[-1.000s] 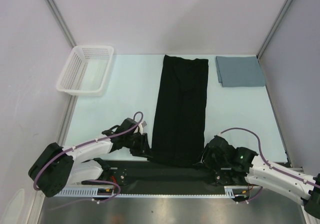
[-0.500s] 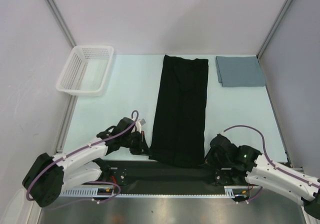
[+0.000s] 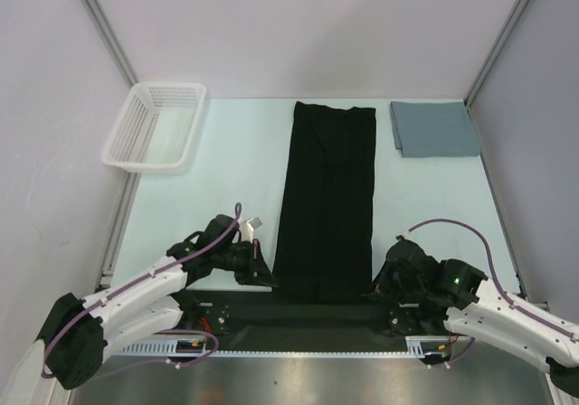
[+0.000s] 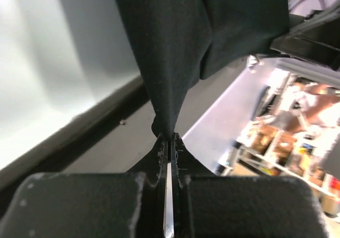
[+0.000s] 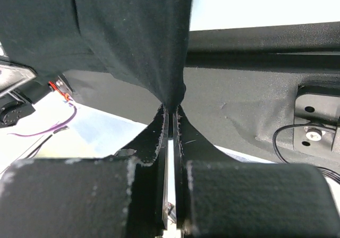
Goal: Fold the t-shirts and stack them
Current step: Fold the tshirt
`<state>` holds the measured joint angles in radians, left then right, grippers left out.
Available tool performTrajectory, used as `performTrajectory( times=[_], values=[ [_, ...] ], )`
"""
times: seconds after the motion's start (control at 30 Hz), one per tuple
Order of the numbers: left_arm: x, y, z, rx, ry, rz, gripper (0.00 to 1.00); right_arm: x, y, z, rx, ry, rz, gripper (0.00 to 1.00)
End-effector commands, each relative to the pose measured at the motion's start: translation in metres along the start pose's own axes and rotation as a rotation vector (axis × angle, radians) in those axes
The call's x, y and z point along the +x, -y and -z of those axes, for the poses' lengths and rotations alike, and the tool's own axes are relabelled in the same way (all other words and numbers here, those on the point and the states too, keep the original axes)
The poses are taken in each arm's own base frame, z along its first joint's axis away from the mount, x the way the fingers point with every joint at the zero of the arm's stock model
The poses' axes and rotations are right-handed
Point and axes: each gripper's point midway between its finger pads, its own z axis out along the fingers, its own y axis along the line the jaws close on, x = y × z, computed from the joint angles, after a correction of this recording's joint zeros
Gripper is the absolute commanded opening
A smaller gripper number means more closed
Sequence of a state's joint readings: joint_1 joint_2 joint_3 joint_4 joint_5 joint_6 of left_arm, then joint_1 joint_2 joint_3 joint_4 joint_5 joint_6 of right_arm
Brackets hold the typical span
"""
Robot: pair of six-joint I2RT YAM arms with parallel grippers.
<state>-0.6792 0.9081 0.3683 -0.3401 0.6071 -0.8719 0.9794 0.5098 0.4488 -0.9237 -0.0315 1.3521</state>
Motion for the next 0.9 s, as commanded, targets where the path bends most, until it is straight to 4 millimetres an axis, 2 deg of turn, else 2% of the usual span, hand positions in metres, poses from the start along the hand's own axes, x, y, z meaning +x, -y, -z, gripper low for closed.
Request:
performTrajectory(
  times=[0.0,0.17,0.23,0.4,0.43,0.47,0.5,0.53,0.57,0.6,0.63,0.67,0.7,0.77,0.8,0.83,0.87],
  values=[
    [0.019,0.010,0.003,0.099,-0.053,0.097,0.00,0.002,0.006,0.002,0.011,-0.003,0.011,0.00],
    [0.028,0.003,0.001,0.117,-0.068,0.139,0.00,0.005,0.007,0.000,0.002,-0.017,0.011,0.00],
    [0.025,0.005,0.000,0.117,-0.065,0.147,0.00,0.001,0.001,0.003,-0.010,0.002,0.018,0.00],
    [-0.002,0.032,0.003,0.138,-0.009,0.139,0.00,-0.015,-0.019,0.005,-0.017,0.050,0.035,0.00],
    [-0.007,0.037,0.004,0.141,-0.003,0.140,0.00,-0.018,-0.028,0.008,-0.034,0.043,0.040,0.00],
    [-0.012,0.040,0.004,0.140,0.003,0.144,0.00,-0.031,-0.033,0.007,-0.038,0.069,0.051,0.00],
    [-0.025,0.047,0.006,0.144,0.025,0.152,0.00,-0.037,-0.035,0.003,-0.013,0.061,0.052,0.00],
    [-0.032,0.049,0.007,0.143,0.036,0.160,0.00,-0.042,-0.047,0.008,-0.040,0.046,0.057,0.00],
    [-0.040,0.051,0.009,0.143,0.050,0.171,0.00,-0.063,-0.049,0.010,-0.038,0.084,0.022,0.00],
    [-0.058,0.053,0.013,0.142,0.090,0.193,0.00,-0.071,-0.046,0.006,-0.011,0.075,0.061,0.00],
    [-0.067,0.055,0.015,0.145,0.110,0.198,0.00,-0.078,-0.051,0.008,-0.031,0.062,0.065,0.00],
    [-0.077,0.057,0.016,0.152,0.129,0.200,0.00,-0.098,-0.057,0.015,-0.048,0.098,0.039,0.00],
    [-0.093,0.065,0.021,0.167,0.159,0.200,0.00,-0.108,-0.057,0.015,-0.048,0.103,0.081,0.00],
    [-0.110,0.063,0.014,0.148,0.148,0.216,0.00,-0.125,-0.066,0.017,-0.061,0.083,0.084,0.00],
    [-0.126,0.074,0.018,0.162,0.171,0.198,0.00,-0.138,-0.066,0.020,-0.070,0.090,0.098,0.00],
    [-0.134,0.069,0.011,0.147,0.161,0.208,0.00,-0.147,-0.065,0.014,-0.055,0.069,0.090,0.00],
    [-0.148,0.077,0.014,0.152,0.186,0.193,0.00,-0.154,-0.066,0.014,-0.057,0.065,0.095,0.00]
  ],
)
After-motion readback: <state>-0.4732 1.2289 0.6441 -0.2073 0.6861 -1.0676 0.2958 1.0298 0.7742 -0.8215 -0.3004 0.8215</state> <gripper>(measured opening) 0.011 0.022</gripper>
